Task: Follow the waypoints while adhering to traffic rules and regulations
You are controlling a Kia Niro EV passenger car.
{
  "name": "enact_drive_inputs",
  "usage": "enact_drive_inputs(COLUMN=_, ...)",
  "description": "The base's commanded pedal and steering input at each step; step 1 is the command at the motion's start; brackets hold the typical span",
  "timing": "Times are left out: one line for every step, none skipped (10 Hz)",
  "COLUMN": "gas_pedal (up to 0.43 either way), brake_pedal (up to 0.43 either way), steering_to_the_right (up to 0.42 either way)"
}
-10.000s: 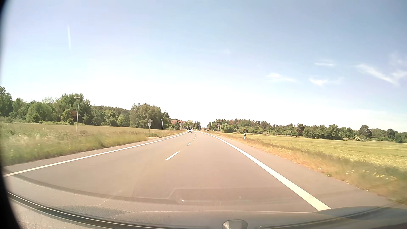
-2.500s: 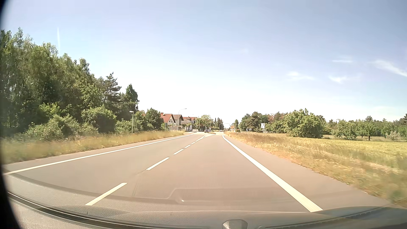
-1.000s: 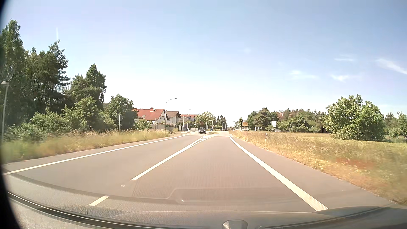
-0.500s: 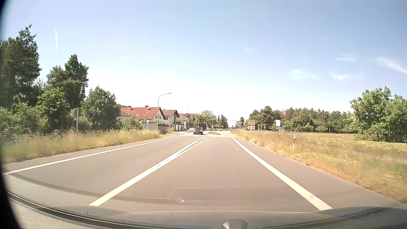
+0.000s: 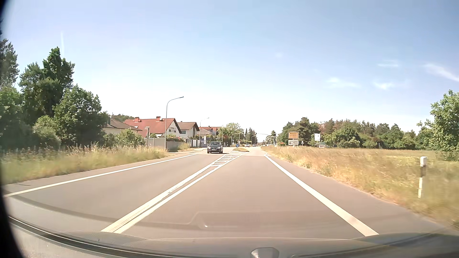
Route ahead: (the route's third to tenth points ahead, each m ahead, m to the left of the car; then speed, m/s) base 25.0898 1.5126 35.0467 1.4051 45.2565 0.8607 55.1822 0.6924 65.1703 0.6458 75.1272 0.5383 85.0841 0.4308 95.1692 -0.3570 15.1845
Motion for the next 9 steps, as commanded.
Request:
enact_drive_inputs(gas_pedal=0.0, brake_pedal=0.238, steering_to_the_right=0.007)
enact_drive_inputs(gas_pedal=0.0, brake_pedal=0.244, steering_to_the_right=0.01)
enact_drive_inputs(gas_pedal=0.0, brake_pedal=0.25, steering_to_the_right=0.013)
enact_drive_inputs(gas_pedal=0.0, brake_pedal=0.25, steering_to_the_right=0.014)
enact_drive_inputs(gas_pedal=0.0, brake_pedal=0.256, steering_to_the_right=0.014)
enact_drive_inputs(gas_pedal=0.0, brake_pedal=0.256, steering_to_the_right=0.015)
enact_drive_inputs(gas_pedal=0.0, brake_pedal=0.256, steering_to_the_right=0.015)
enact_drive_inputs(gas_pedal=0.0, brake_pedal=0.256, steering_to_the_right=0.015)
enact_drive_inputs(gas_pedal=0.0, brake_pedal=0.256, steering_to_the_right=0.015)
